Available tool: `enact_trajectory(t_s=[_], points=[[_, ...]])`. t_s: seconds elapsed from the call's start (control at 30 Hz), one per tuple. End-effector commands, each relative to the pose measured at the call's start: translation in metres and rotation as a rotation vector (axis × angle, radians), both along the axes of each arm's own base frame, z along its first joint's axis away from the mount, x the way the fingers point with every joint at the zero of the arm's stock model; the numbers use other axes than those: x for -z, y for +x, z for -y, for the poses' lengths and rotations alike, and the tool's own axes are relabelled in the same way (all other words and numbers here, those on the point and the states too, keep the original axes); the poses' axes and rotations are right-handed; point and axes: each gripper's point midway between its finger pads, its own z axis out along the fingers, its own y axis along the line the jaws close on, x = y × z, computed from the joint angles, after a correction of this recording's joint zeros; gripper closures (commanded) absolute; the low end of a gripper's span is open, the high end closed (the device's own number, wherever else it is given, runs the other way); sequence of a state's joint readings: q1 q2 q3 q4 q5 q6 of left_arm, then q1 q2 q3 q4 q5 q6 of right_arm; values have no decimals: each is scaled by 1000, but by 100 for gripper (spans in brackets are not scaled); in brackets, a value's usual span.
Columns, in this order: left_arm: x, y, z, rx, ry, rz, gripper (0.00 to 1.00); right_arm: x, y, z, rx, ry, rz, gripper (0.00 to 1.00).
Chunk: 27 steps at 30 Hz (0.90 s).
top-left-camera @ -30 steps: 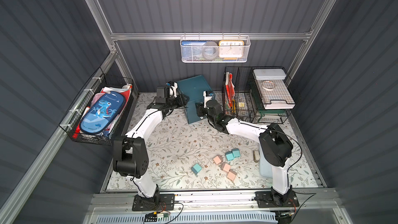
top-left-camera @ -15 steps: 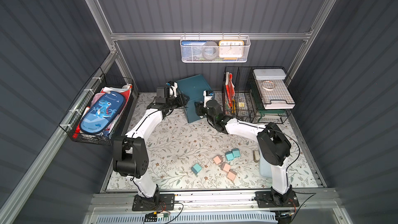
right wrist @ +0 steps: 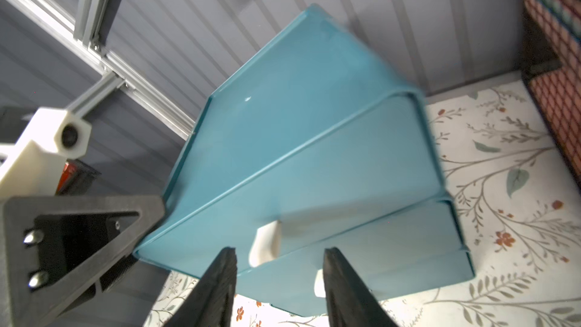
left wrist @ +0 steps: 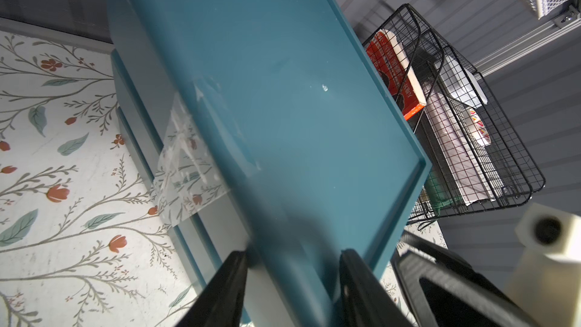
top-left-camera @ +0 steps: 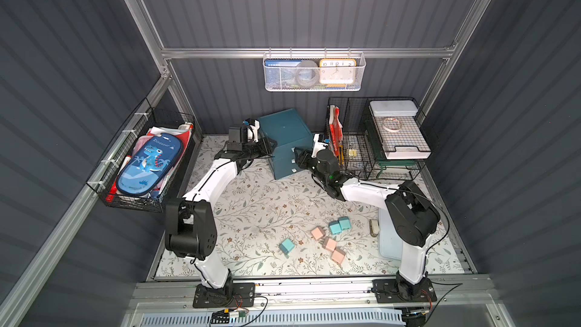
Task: Place the plugs into the drawer by color
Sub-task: Open the drawer in the storage box.
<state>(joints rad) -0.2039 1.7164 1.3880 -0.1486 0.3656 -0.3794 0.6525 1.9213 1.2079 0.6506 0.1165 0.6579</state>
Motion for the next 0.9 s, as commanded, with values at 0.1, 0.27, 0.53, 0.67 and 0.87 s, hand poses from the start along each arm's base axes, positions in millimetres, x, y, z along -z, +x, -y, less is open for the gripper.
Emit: enact_trajectory(t_s=[0.1, 0.27, 0.53, 0.67, 0.87], points=[[34, -12, -1, 17, 38, -107, 48, 34, -12, -10, -84, 201, -152, 54], [34, -10, -3, 13, 39, -108, 48, 50, -8, -16, -88, 235, -201, 55], [36, -10, -5, 9, 44, -111, 46, 67, 5, -24, -101, 279, -234, 58], [36, -10, -4, 13, 45, -111, 46, 67, 9, -27, -108, 275, -228, 59], [37, -10, -4, 13, 49, -113, 45, 67, 14, -31, -118, 256, -213, 68]])
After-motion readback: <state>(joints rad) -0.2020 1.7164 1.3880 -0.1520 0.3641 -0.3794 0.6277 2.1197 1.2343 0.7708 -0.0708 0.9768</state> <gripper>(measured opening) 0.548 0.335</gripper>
